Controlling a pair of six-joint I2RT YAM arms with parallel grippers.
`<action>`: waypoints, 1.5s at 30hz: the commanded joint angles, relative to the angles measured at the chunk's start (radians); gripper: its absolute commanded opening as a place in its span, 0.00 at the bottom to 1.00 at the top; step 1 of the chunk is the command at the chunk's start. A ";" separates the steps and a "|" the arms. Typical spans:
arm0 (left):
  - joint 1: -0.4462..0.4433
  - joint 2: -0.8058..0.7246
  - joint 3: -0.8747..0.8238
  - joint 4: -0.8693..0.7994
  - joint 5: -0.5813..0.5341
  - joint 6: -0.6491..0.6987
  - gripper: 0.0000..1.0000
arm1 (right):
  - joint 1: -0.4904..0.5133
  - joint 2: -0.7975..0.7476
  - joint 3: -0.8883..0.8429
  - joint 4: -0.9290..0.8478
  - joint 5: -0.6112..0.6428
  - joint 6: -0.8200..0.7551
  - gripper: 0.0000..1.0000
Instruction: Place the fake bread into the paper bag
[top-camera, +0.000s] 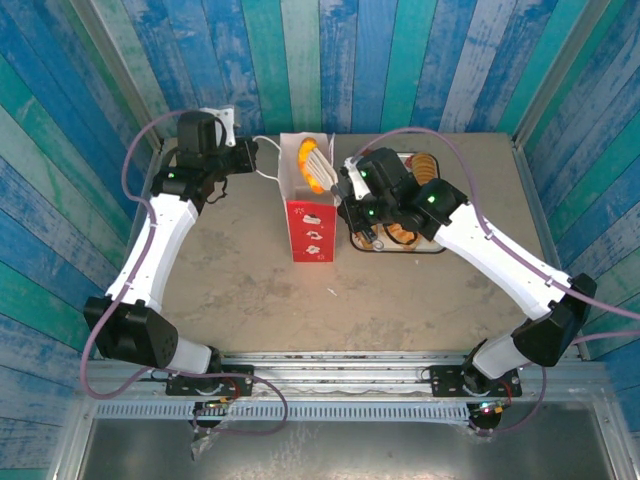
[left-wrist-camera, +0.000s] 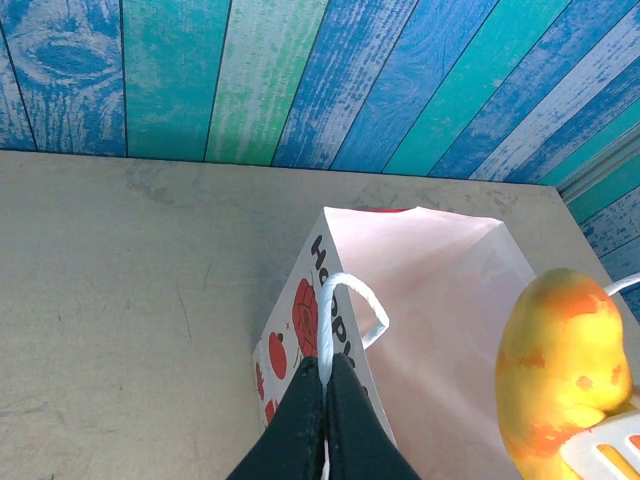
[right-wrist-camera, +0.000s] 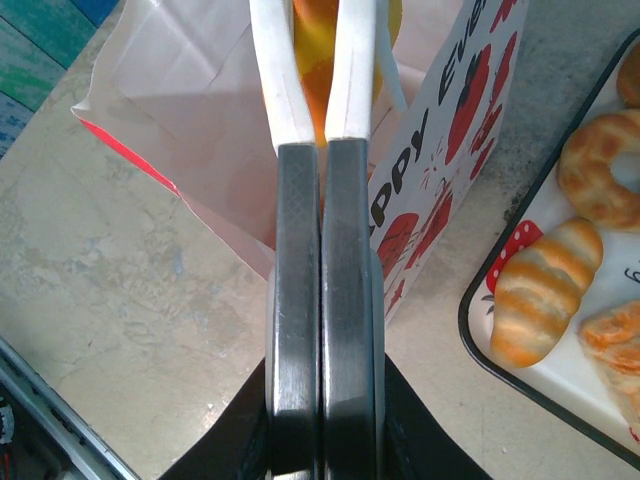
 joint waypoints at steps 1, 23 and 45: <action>0.004 -0.065 -0.014 0.015 0.010 0.009 0.00 | 0.007 -0.038 0.033 0.031 0.006 -0.006 0.06; 0.004 -0.079 -0.031 0.024 0.016 0.011 0.00 | 0.007 -0.018 0.105 -0.055 0.003 -0.056 0.06; 0.004 -0.092 -0.036 0.012 0.017 0.018 0.00 | 0.006 0.022 0.055 -0.108 -0.037 -0.088 0.12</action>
